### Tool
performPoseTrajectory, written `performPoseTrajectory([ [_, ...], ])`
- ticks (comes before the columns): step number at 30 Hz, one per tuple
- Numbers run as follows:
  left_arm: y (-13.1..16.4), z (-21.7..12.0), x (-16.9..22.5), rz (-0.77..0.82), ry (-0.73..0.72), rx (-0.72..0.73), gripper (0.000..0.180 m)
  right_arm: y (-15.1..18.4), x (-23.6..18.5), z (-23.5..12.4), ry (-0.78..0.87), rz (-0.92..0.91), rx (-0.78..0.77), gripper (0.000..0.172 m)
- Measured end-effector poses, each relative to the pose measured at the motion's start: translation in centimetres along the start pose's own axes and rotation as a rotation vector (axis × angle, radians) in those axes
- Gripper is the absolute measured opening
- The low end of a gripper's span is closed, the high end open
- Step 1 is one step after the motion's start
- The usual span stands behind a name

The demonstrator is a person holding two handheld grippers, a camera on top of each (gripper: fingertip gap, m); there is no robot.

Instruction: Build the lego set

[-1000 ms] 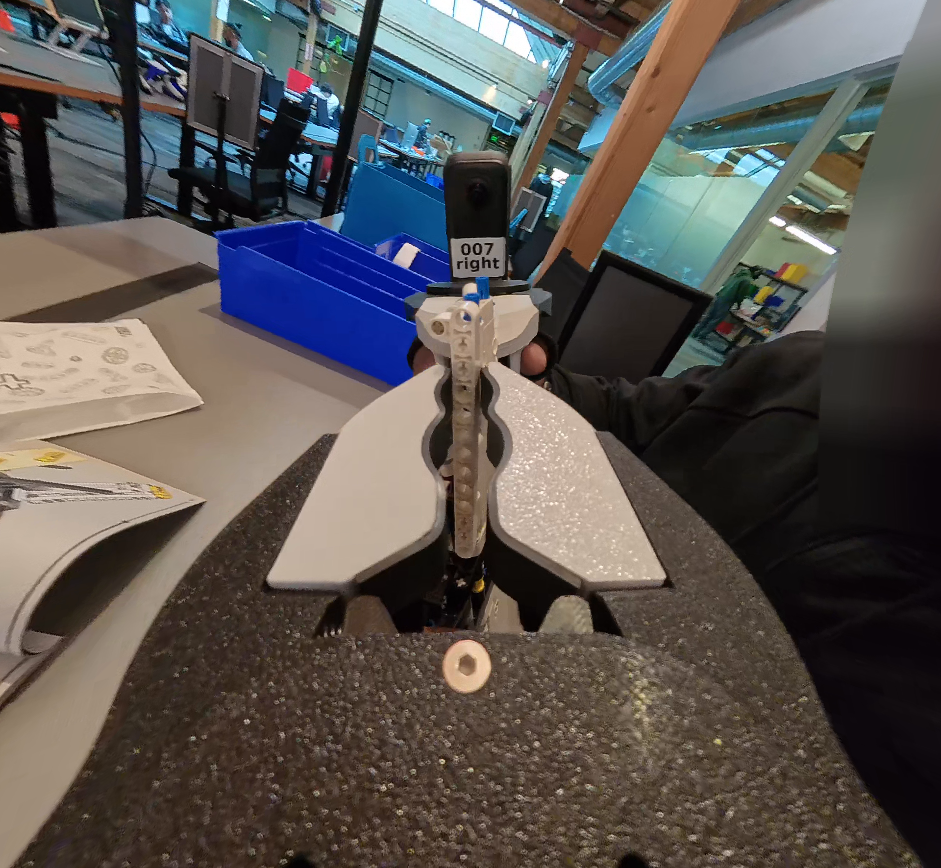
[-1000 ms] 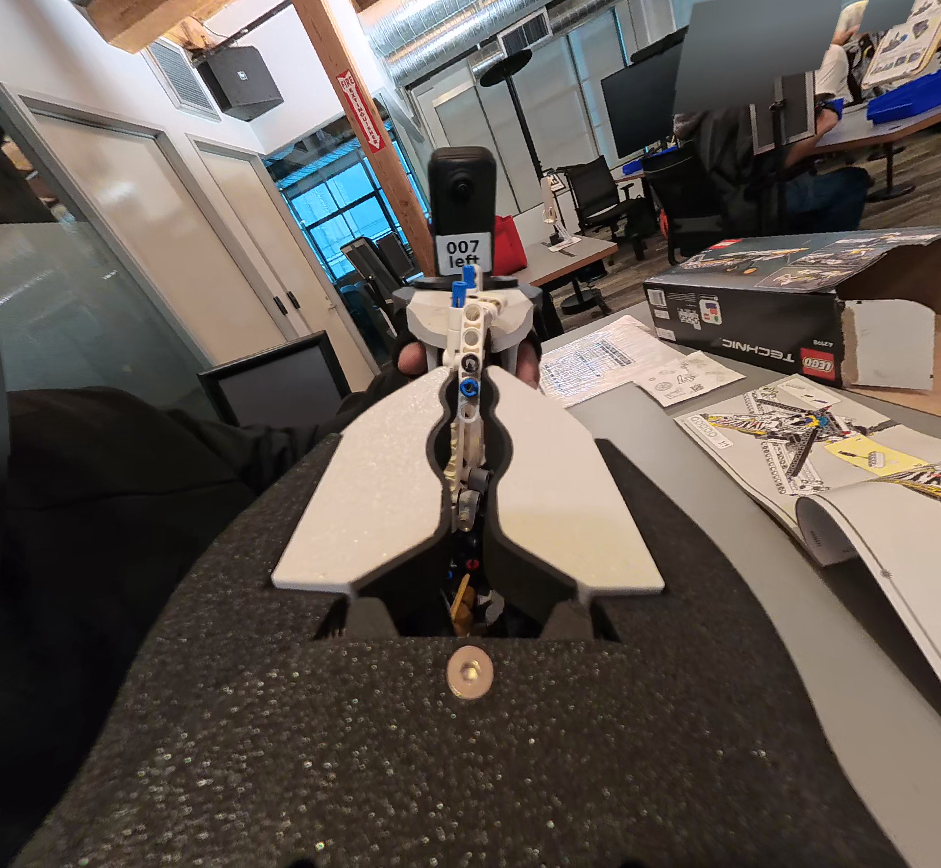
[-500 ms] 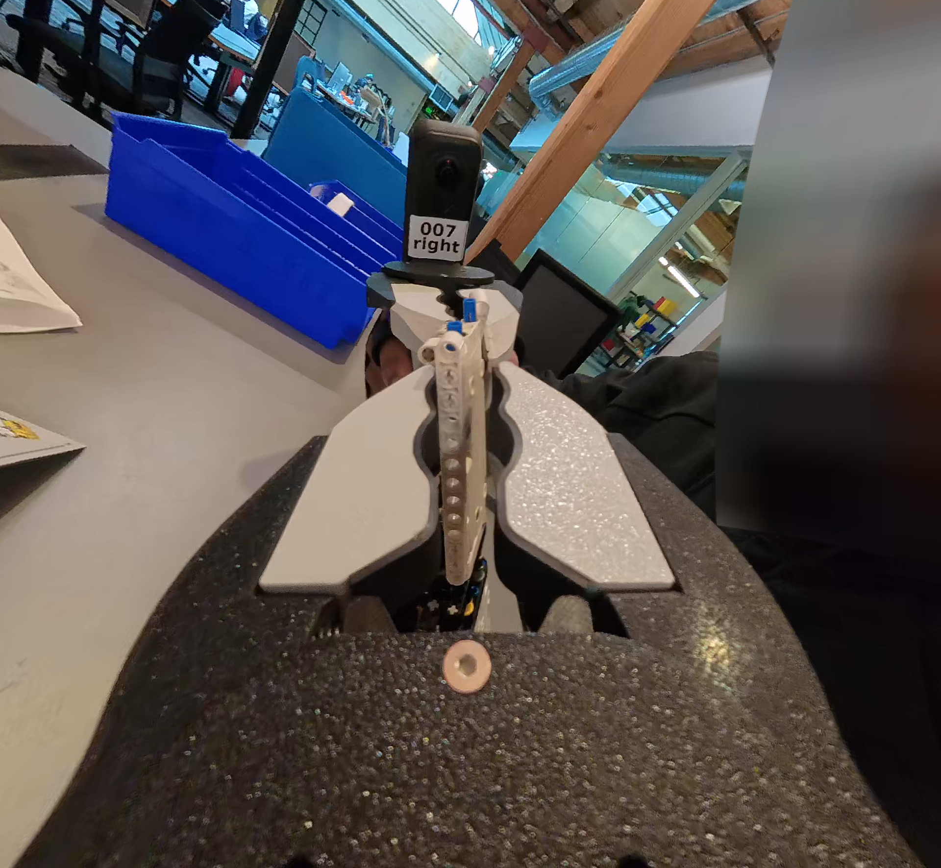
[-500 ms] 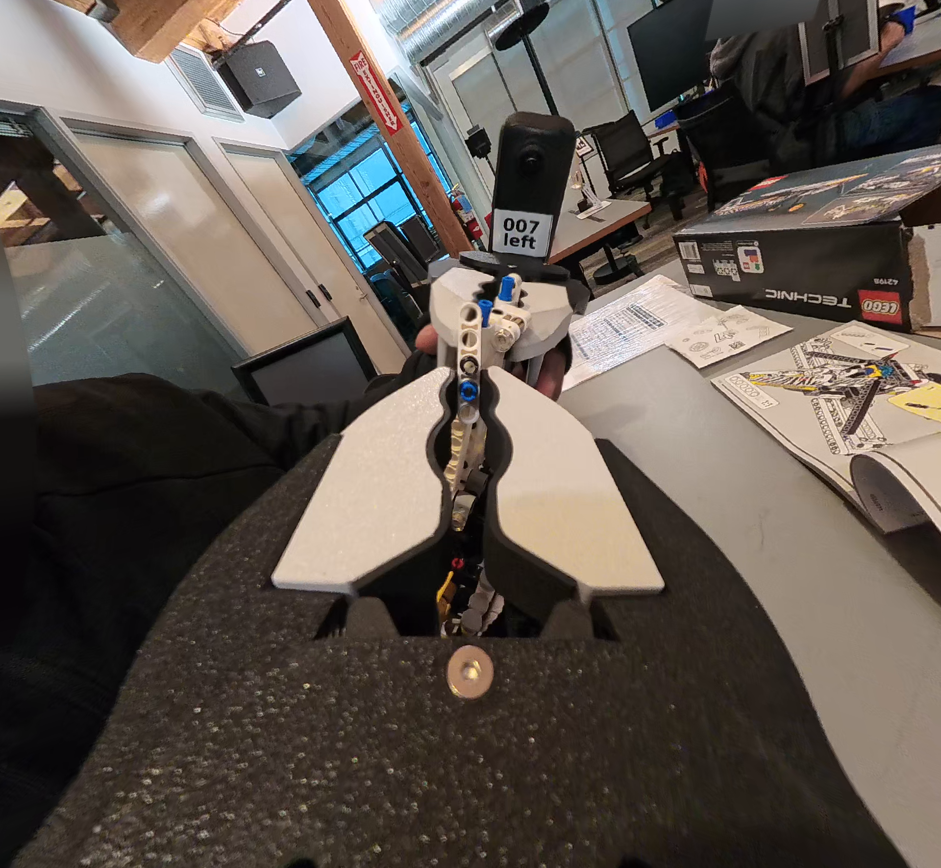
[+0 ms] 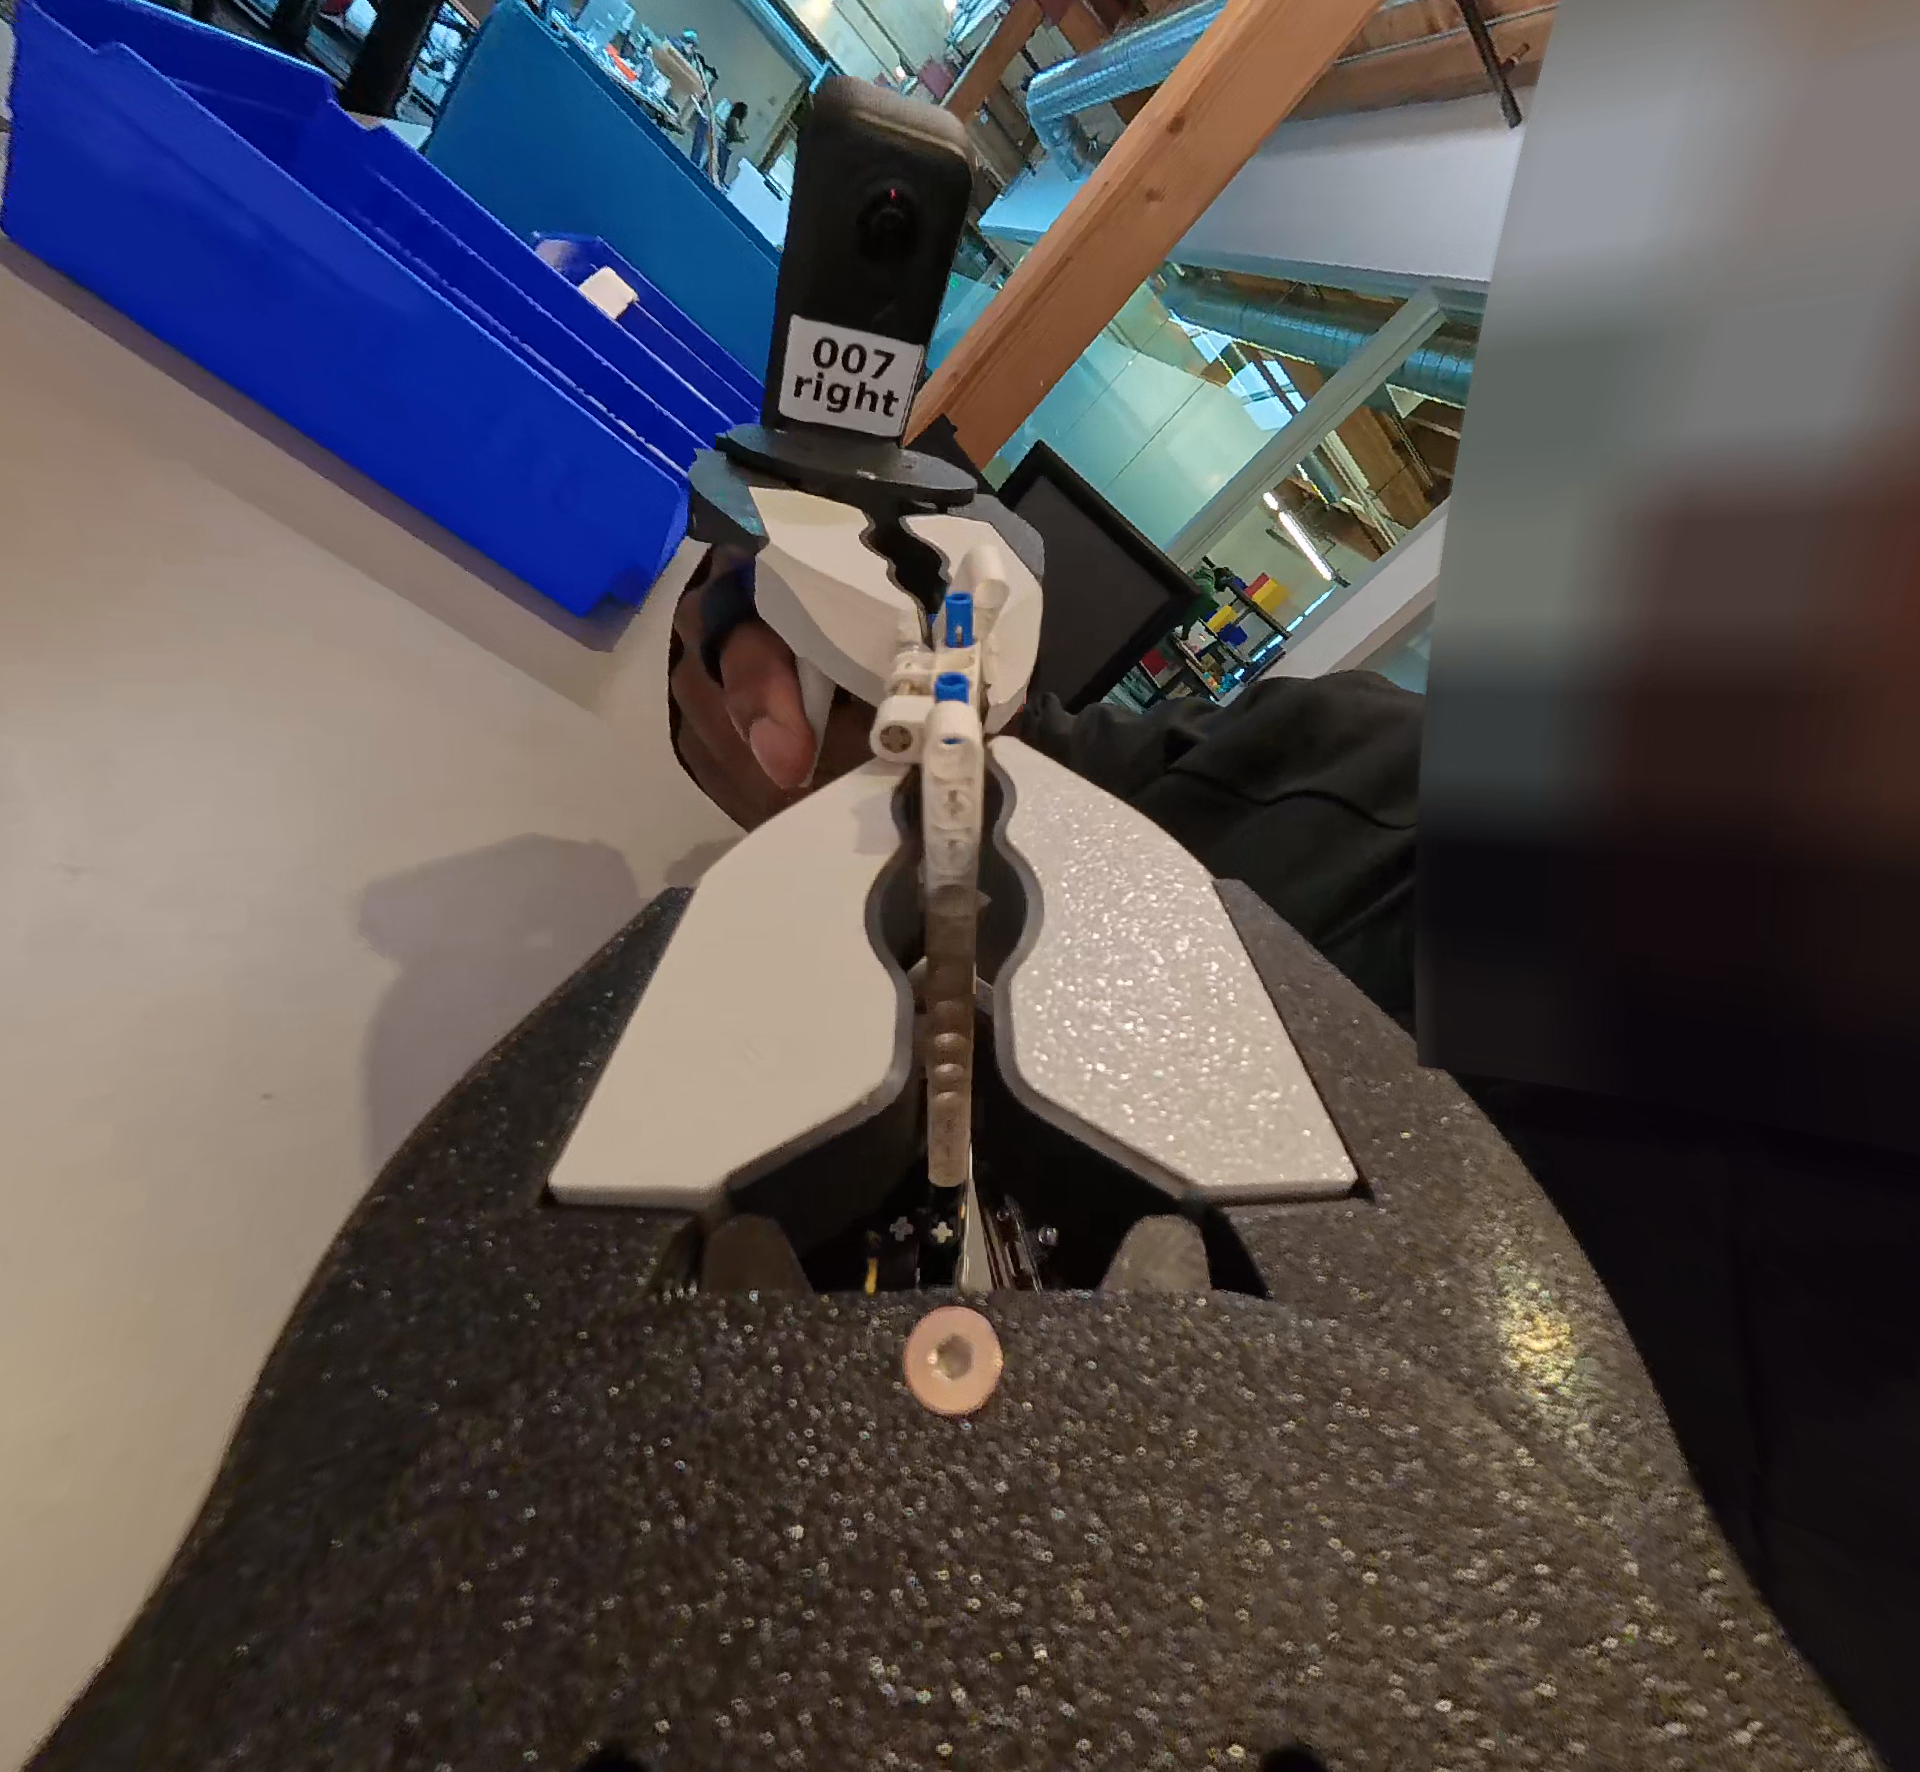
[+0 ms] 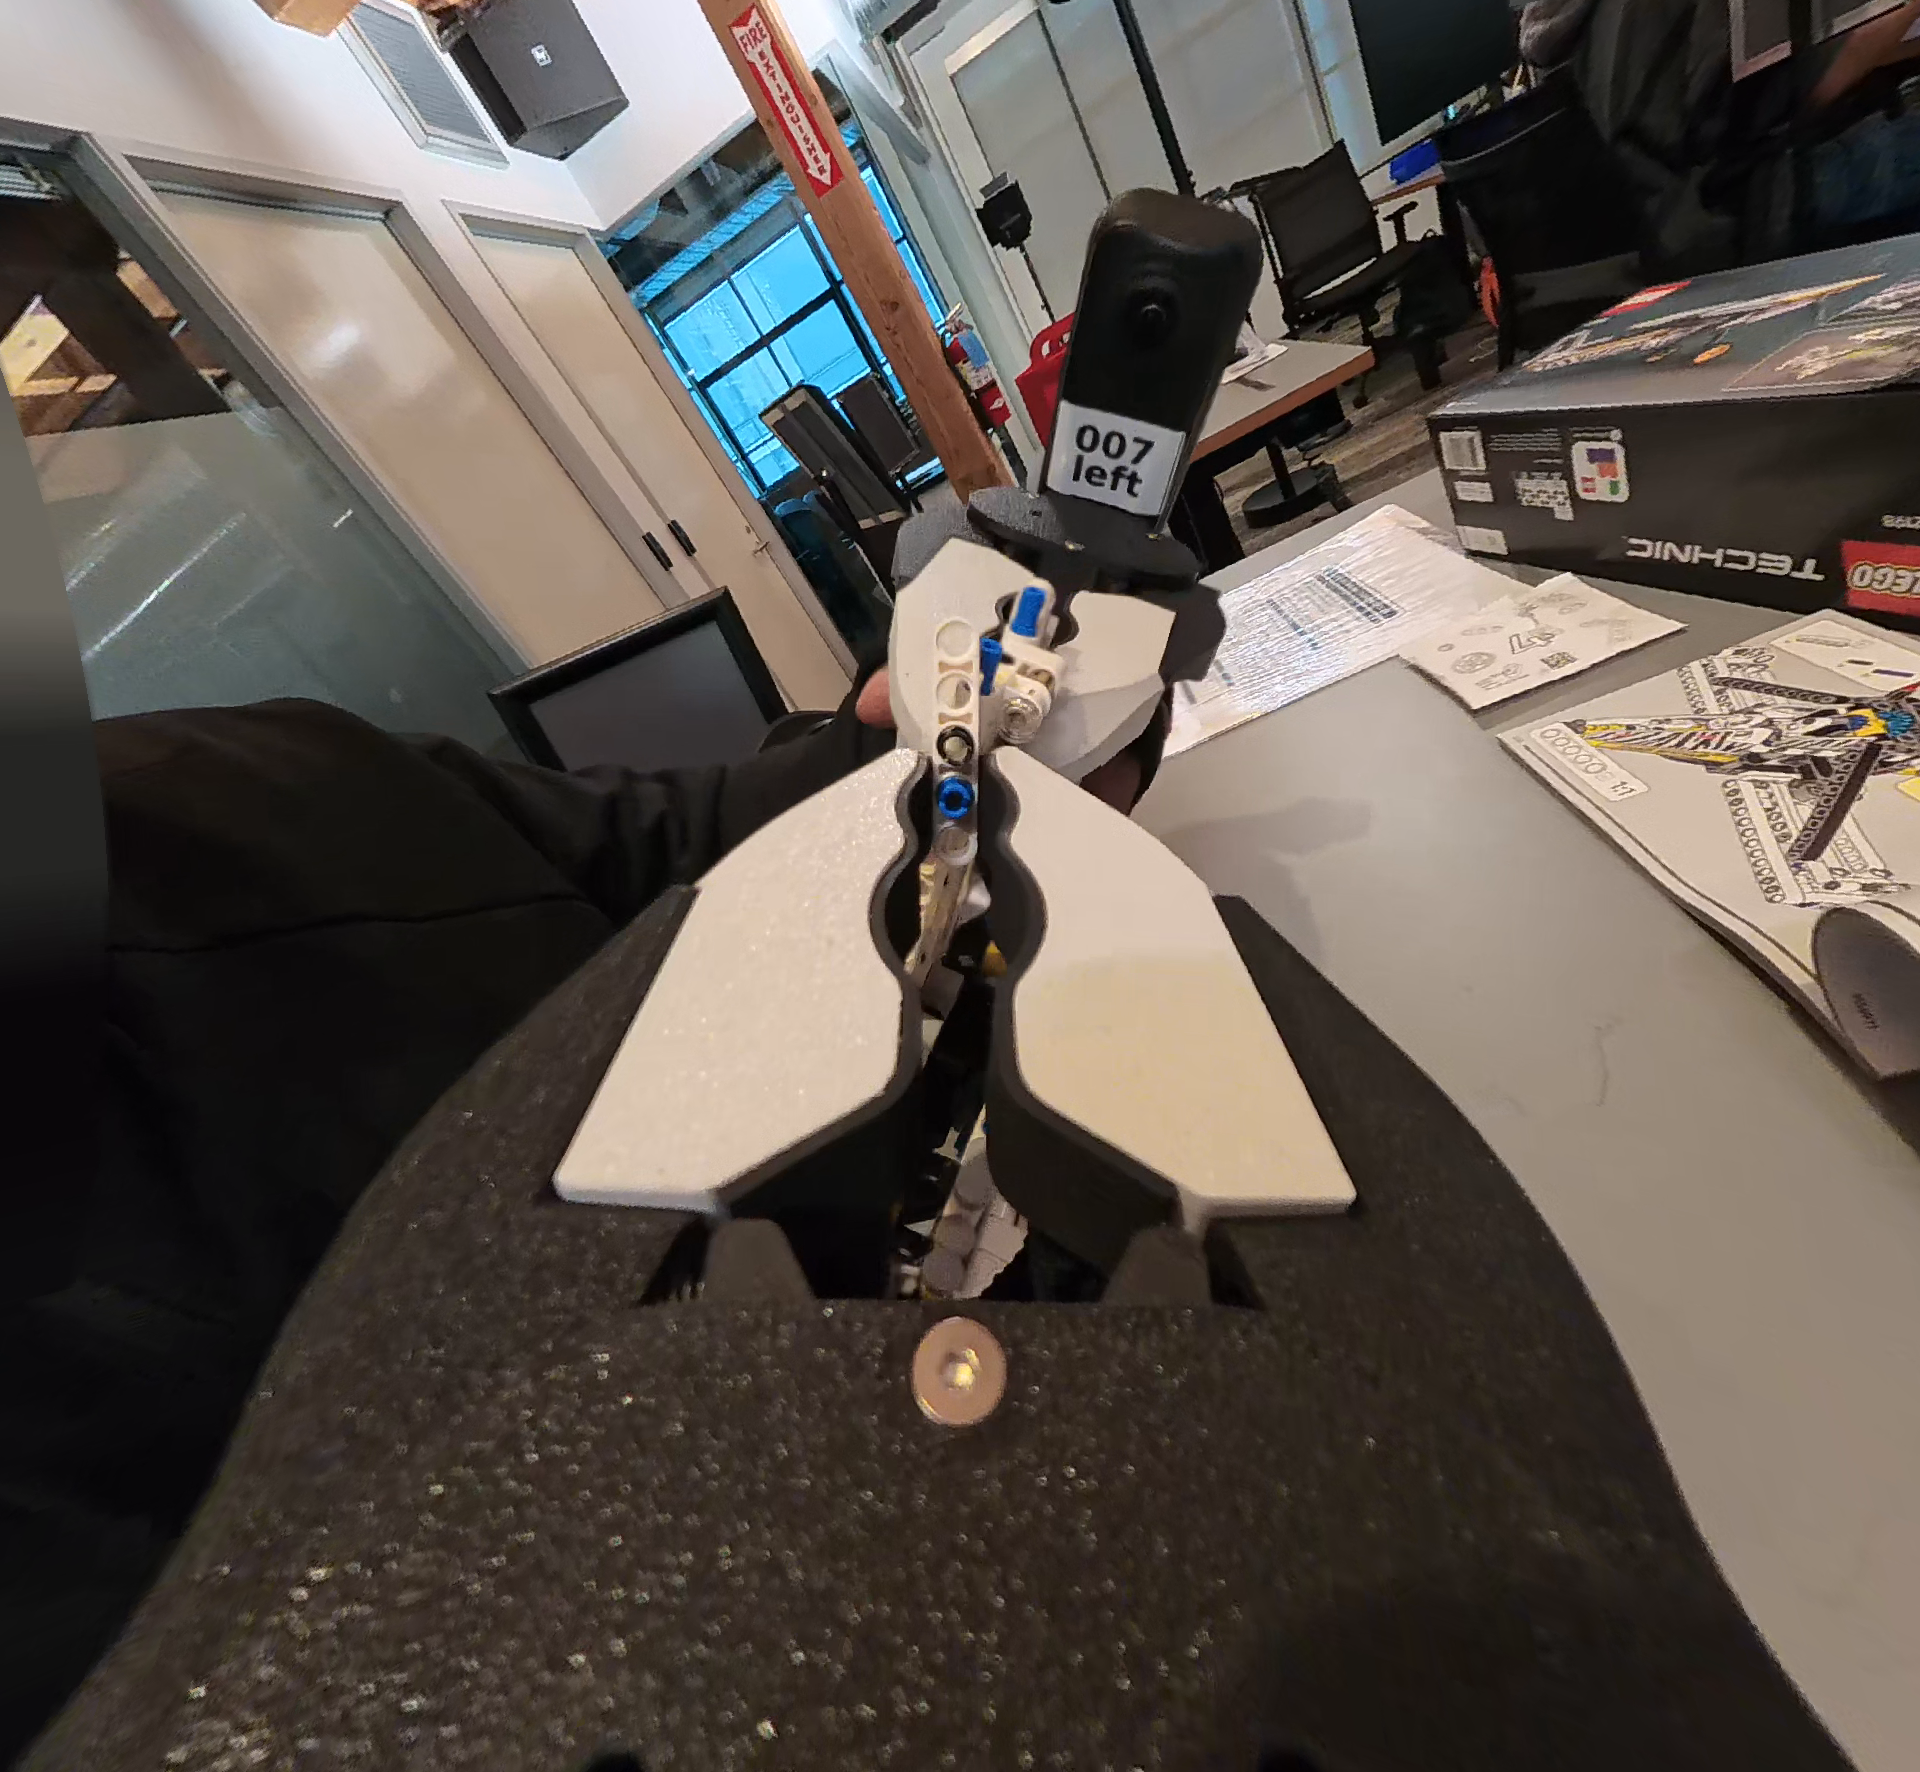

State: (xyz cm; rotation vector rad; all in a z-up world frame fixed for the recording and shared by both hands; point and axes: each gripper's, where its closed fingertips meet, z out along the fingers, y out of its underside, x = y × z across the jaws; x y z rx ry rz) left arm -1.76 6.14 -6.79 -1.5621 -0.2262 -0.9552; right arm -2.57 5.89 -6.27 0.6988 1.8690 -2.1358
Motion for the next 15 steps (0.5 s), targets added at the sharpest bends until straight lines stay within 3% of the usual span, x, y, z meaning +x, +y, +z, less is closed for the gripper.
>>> performPoseTrajectory([
  [7, 0.0, 0.3, 0.8, 0.138, -0.087, -0.002, 0.007, -0.5, -1.1, -0.6, 0.015, -0.034, -0.067, 0.007],
  [11, -1.6, 0.8, 2.2, 0.300, -0.192, -0.021, 0.007, -3.0, -2.3, -2.0, 0.063, -0.147, -0.155, 0.007],
  [15, -2.6, 2.1, 3.7, 0.500, -0.291, -0.133, 0.008, -6.4, -4.3, -2.5, 0.117, -0.299, -0.330, 0.007],
])
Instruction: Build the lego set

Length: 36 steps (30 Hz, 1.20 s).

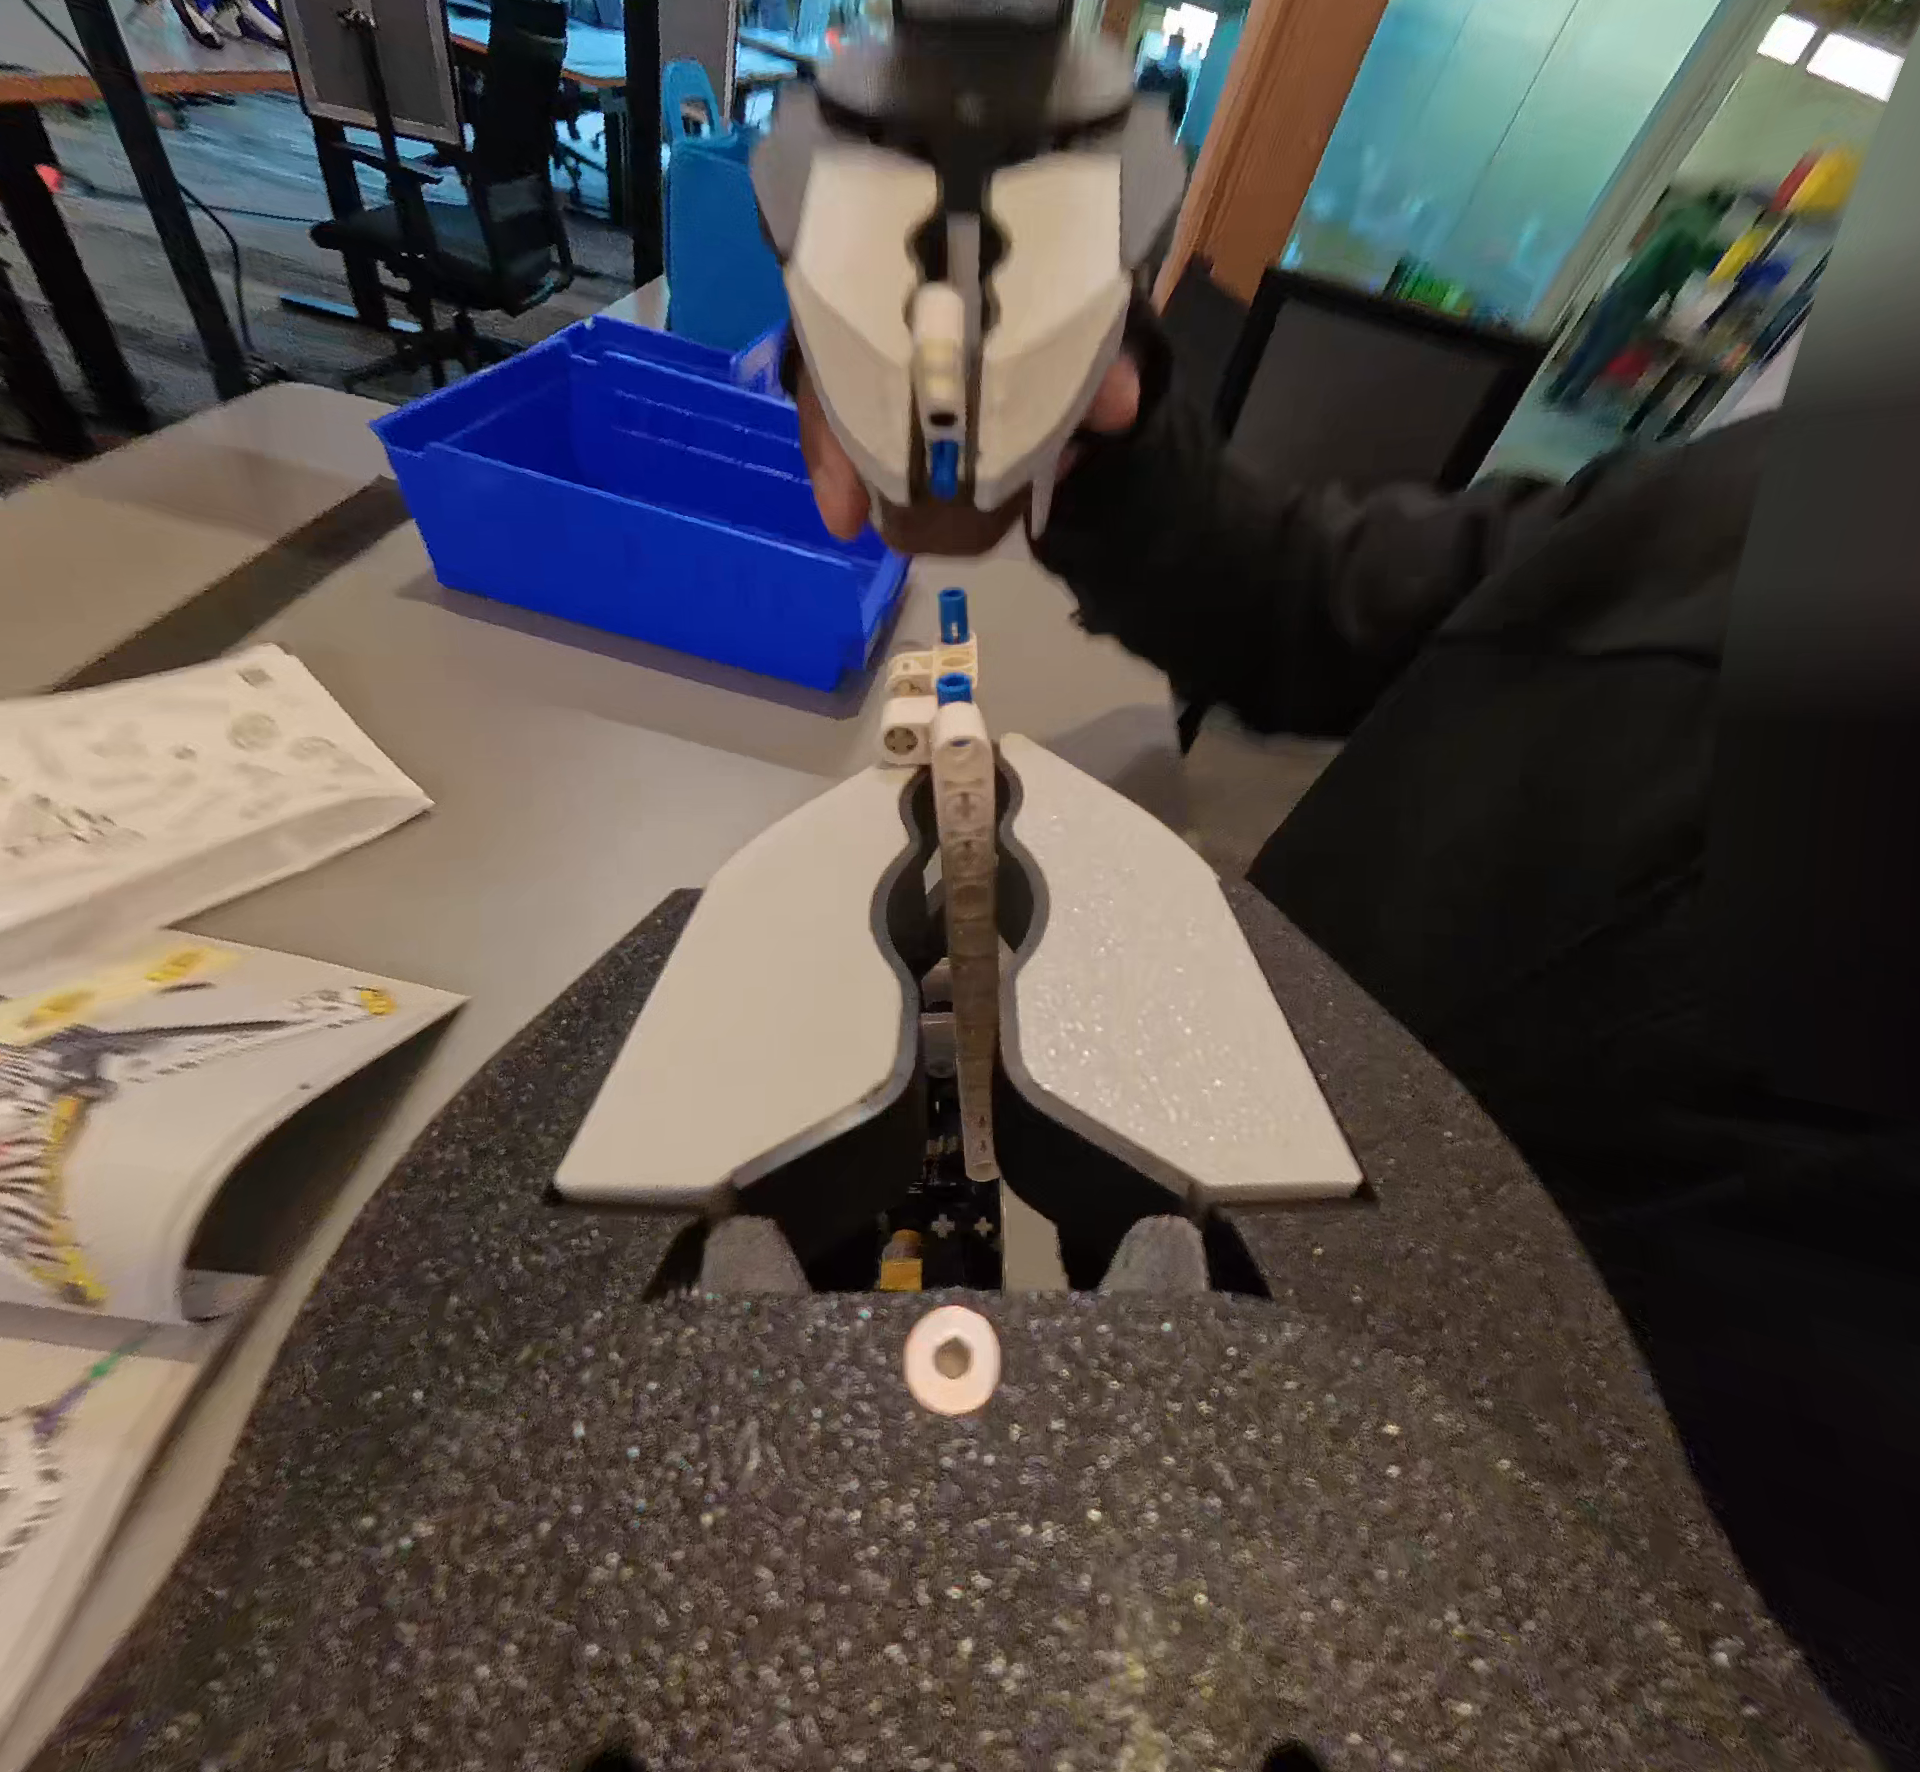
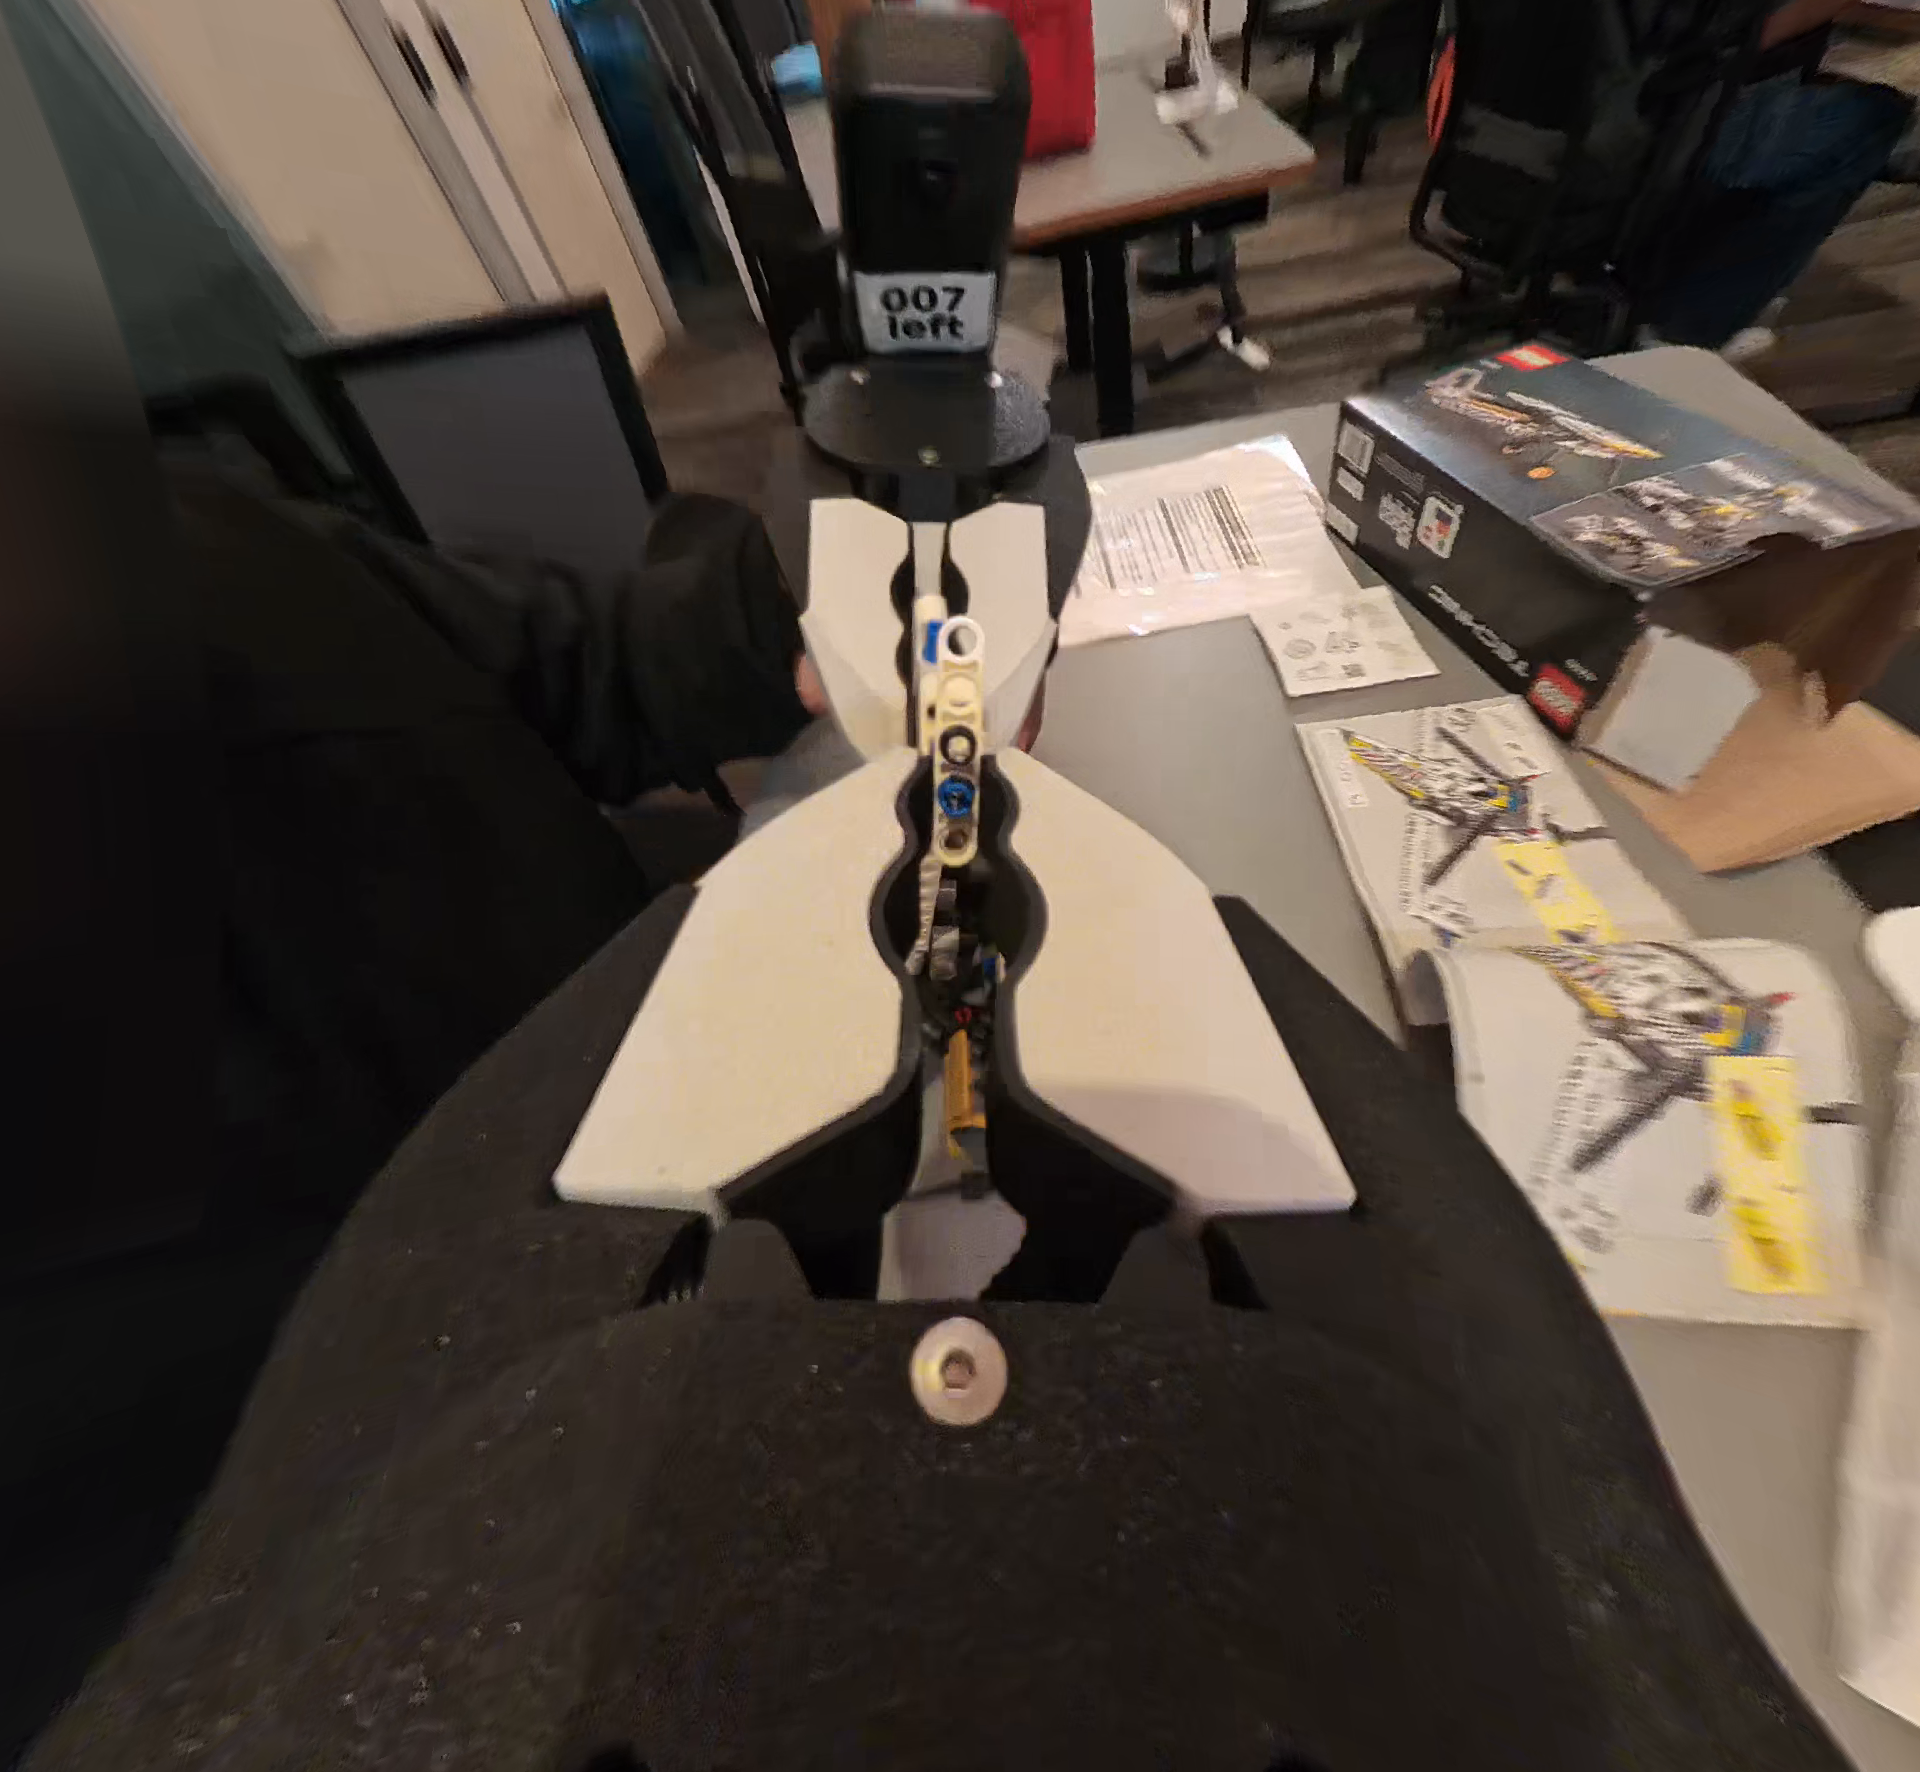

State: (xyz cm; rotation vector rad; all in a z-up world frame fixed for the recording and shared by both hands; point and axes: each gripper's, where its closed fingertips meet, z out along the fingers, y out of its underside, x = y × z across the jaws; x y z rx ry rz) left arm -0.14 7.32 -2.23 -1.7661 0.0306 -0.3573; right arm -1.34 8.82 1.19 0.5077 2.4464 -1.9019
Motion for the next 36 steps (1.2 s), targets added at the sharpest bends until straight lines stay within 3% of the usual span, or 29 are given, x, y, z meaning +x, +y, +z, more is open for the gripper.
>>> performPoseTrajectory([
  [3, -0.3, 1.0, 0.1, 0.110, -0.028, -0.092, 0.008, -1.6, -0.5, -0.1, 0.027, -0.079, -0.162, 0.007],
  [7, -0.3, 1.9, 0.3, 0.178, -0.003, -0.151, 0.008, -0.5, -0.6, 0.6, 0.025, -0.087, -0.375, 0.007],
  [14, -0.4, 1.6, -0.1, 0.200, 0.006, -0.139, 0.008, 0.8, -1.1, 0.9, 0.028, -0.128, -0.518, 0.007],
  [26, -0.3, 1.1, -0.5, 0.217, 0.015, -0.147, 0.008, 1.3, -0.4, 1.3, 0.058, -0.112, -0.617, 0.008],
  [36, -0.4, 1.1, -0.7, 0.209, 0.009, -0.141, 0.008, 1.2, -0.4, 1.4, 0.058, -0.132, -0.594, 0.010],
])
